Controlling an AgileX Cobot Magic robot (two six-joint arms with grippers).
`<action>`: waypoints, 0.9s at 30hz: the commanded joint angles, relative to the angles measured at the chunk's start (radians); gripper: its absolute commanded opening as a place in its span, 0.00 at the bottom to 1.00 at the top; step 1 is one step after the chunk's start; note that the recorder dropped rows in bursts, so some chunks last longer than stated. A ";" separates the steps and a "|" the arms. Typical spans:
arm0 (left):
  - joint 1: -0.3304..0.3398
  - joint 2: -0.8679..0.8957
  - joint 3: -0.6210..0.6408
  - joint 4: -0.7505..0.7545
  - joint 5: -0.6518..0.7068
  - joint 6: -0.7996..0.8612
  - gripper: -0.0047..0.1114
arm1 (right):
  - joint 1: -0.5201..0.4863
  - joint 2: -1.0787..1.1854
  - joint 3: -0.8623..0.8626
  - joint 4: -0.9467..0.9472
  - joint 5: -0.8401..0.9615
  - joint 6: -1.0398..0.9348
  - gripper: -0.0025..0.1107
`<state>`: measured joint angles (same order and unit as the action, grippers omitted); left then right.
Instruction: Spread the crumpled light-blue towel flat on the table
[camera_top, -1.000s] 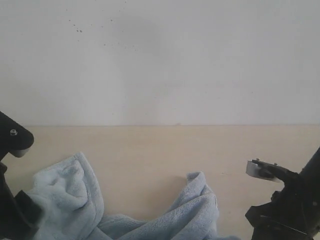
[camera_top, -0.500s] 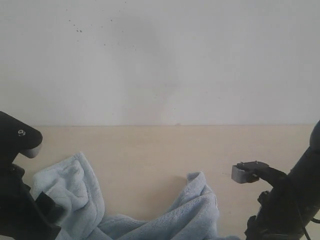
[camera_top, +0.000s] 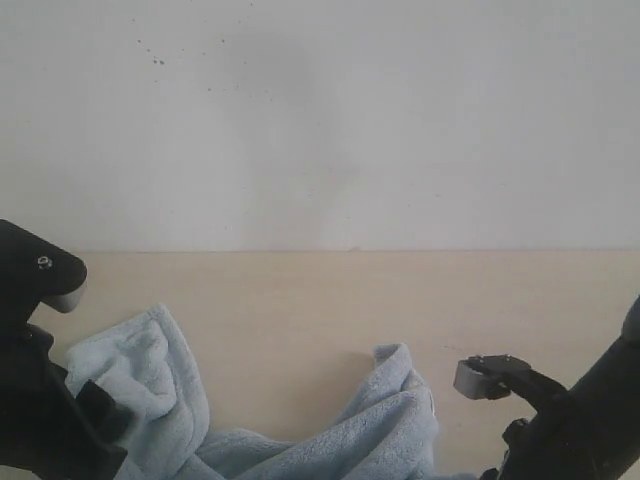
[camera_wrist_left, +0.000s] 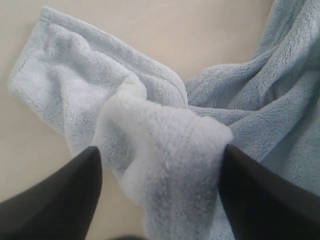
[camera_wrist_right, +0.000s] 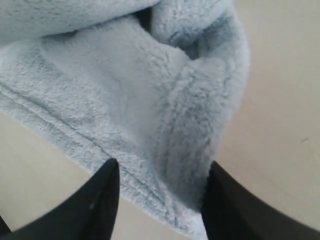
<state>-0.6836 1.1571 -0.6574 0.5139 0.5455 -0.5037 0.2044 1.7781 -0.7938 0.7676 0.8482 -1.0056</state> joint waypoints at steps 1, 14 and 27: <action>0.001 -0.005 0.003 -0.009 -0.021 0.000 0.59 | 0.060 0.000 0.006 0.007 -0.014 -0.016 0.40; 0.001 -0.009 0.003 0.332 0.144 -0.248 0.59 | 0.087 -0.002 -0.017 -0.314 -0.127 0.326 0.02; 0.001 0.108 0.168 0.336 -0.520 0.024 0.59 | -0.136 -0.032 -0.003 -0.727 -0.248 0.911 0.02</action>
<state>-0.6836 1.2437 -0.4855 0.8487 0.0483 -0.5072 0.0692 1.7574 -0.8122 -0.0466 0.6519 -0.0206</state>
